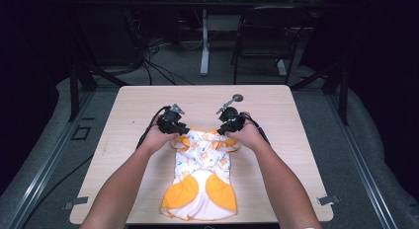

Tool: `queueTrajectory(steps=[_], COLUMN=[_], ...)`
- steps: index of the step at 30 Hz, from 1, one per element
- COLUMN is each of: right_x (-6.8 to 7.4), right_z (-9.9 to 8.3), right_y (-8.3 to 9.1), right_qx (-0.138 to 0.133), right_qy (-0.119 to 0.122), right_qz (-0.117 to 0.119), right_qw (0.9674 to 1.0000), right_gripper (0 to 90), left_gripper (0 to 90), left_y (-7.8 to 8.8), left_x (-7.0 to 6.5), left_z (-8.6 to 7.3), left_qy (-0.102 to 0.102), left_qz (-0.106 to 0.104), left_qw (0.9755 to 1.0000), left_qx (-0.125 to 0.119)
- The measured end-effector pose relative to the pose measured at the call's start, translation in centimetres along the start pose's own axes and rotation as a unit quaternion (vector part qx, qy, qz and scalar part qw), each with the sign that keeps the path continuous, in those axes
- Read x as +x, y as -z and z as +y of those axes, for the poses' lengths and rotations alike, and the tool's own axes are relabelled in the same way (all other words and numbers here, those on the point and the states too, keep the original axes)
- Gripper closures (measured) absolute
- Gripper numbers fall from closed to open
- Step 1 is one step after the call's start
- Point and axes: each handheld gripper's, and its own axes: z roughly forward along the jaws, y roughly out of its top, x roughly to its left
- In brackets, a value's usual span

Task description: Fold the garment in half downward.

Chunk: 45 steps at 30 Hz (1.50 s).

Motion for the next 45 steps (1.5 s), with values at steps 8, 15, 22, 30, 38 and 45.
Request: queueTrajectory(steps=[8,15,22,30,38,45], right_x=[-0.2,-0.2,-0.1,0.6,1.1,1.0], right_z=[-0.6,-1.0,-1.0,-1.0,-0.9,-0.7], right_y=[-2.1,-2.8,-3.0,-2.9,-1.8,0.1], right_qx=[0.023,0.023,0.028,0.033,0.023,-0.007], right_qy=[-0.008,-0.022,-0.017,-0.002,0.016,0.020], right_qz=[0.002,0.001,0.002,-0.004,-0.008,-0.005], right_qw=[0.9997,0.9995,0.9995,0.9994,0.9996,0.9998], right_gripper=[64.6,61.9,67.0,83.7,86.0,86.1], left_gripper=[60.3,58.4,65.4,77.6,87.9,88.2], left_y=[-1.1,-1.7,-1.8,-1.5,-0.9,0.7], left_x=[0.1,0.4,0.2,-0.1,-0.8,-0.9], left_z=[-0.5,-1.5,-1.7,-1.6,-1.3,-0.9], left_qy=[0.003,0.014,0.013,0.012,-0.005,-0.010], left_qz=[0.003,0.002,-0.002,-0.001,0.010,0.013], left_qw=[0.9999,0.9998,0.9997,0.9993,0.9991,0.9998], left_qx=[0.013,0.013,0.020,0.034,0.040,0.012])
